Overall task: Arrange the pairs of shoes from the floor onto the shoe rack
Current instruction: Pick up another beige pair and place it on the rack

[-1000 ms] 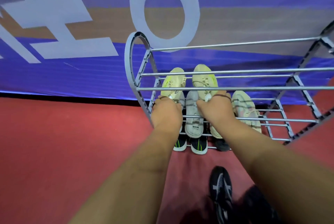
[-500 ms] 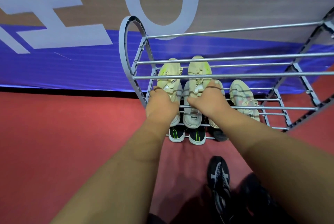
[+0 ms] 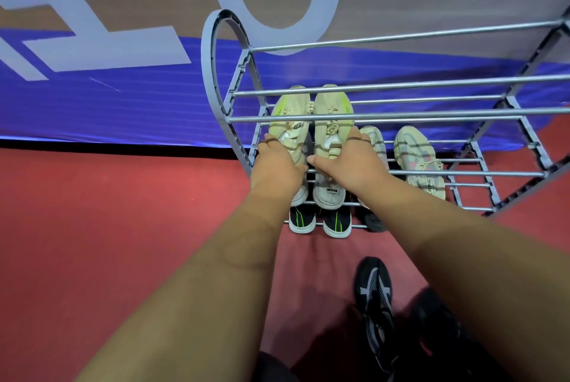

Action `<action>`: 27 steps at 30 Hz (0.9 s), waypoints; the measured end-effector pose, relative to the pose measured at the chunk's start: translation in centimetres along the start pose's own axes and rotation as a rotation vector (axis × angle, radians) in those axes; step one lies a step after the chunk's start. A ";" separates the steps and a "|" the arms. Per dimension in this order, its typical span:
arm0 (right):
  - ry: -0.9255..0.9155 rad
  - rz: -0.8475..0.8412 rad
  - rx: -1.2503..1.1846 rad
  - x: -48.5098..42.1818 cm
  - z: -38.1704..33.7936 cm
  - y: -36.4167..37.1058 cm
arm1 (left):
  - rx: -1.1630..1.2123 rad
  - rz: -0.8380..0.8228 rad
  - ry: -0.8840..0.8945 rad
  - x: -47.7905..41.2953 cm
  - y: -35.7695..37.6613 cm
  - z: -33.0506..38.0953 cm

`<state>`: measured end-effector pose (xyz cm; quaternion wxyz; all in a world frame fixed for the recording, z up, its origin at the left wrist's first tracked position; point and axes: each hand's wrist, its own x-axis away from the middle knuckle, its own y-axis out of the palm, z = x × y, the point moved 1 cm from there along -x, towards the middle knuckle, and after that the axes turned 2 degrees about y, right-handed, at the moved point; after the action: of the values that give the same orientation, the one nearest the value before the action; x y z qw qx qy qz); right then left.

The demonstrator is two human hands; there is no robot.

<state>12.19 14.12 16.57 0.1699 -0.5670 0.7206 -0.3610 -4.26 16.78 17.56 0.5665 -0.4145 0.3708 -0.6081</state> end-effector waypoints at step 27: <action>-0.041 -0.071 0.206 26.6 2.7 -18.0 | -0.179 -0.488 0.293 24.2 -11.9 9.4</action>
<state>18.49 -13.48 31.88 0.2290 -0.5792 0.6554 -0.4271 -0.49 -6.20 34.12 0.3053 -0.4476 0.3898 -0.7447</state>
